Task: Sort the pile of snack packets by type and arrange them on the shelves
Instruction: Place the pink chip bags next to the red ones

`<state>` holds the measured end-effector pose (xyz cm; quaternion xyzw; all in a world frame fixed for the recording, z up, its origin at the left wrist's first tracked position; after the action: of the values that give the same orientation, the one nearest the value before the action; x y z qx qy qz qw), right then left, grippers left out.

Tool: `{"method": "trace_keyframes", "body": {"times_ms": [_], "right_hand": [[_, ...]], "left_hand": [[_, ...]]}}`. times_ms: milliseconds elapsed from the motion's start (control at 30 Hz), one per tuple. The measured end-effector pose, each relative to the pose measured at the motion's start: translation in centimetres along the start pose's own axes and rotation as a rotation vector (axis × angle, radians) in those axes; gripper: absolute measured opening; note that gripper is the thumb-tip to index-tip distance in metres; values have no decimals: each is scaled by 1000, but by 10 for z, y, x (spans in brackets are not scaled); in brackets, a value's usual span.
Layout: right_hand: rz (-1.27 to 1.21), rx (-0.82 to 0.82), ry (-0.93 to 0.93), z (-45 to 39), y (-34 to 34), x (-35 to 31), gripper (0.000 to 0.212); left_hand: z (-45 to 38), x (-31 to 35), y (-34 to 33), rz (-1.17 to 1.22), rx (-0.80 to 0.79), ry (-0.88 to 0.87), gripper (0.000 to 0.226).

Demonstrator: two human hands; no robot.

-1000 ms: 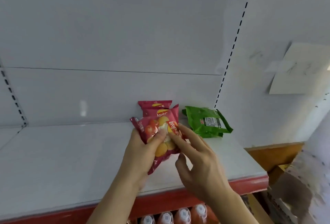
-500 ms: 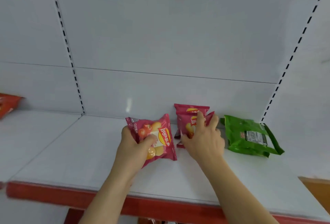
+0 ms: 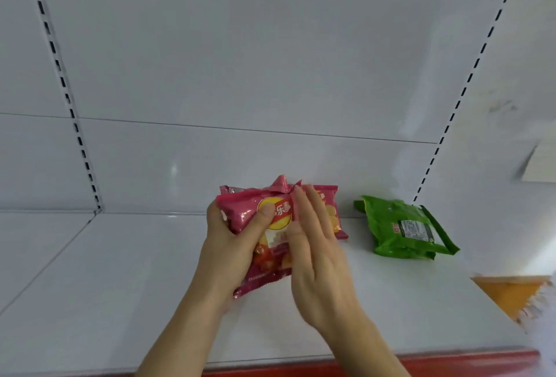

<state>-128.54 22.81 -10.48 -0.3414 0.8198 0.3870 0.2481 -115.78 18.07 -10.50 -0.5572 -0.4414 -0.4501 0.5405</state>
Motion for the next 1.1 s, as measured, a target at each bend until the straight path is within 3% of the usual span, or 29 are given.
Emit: {"method": "trace_keyframes", "body": {"times_ms": [67,133,300,367,433,600,667,767,867,967,1100], "right_hand": [[-9,171,-158,-17,7,16,44],[199,206,-291,-38,8,41,48],[664,-181,-496,-65,-17,82,99],[734,-242,-526,-69,-23,86,102],[738,-185,-494,-71,-21,80,94],[386,156,-242,-46,-10,18,78],[211,238,-116,-24,-9,-12,67],[114,151,42,0,-21,-38,57],[6,36,84,12,-38,-44,47],[-126,-60,78,20,-54,-60,53],[-259,-194,49,22,-82,-90,65]], "left_hand": [[-4,1,9,-22,15,15,76],[-7,2,19,-36,25,4,72],[-4,-4,48,-34,61,22,65],[-3,-6,57,-47,85,24,67],[-1,-5,64,-40,120,19,65],[5,-2,64,-57,239,-58,46],[13,0,62,-56,300,-91,50],[27,6,62,-22,354,-121,53],[44,14,71,-15,434,-142,63],[59,22,98,29,510,-139,79],[76,36,145,40,487,-132,79]]}}
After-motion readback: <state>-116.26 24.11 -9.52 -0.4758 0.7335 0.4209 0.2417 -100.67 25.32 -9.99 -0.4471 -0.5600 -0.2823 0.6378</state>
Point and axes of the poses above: each hand's wrist, its own z-axis away from the middle knuckle, its own y-axis out of the back of the hand, x = y × z, the point moved 1 cm from there along -z, towards the middle knuckle, and after that the axes turned 2 degrees about x, right-handed, at the moved point
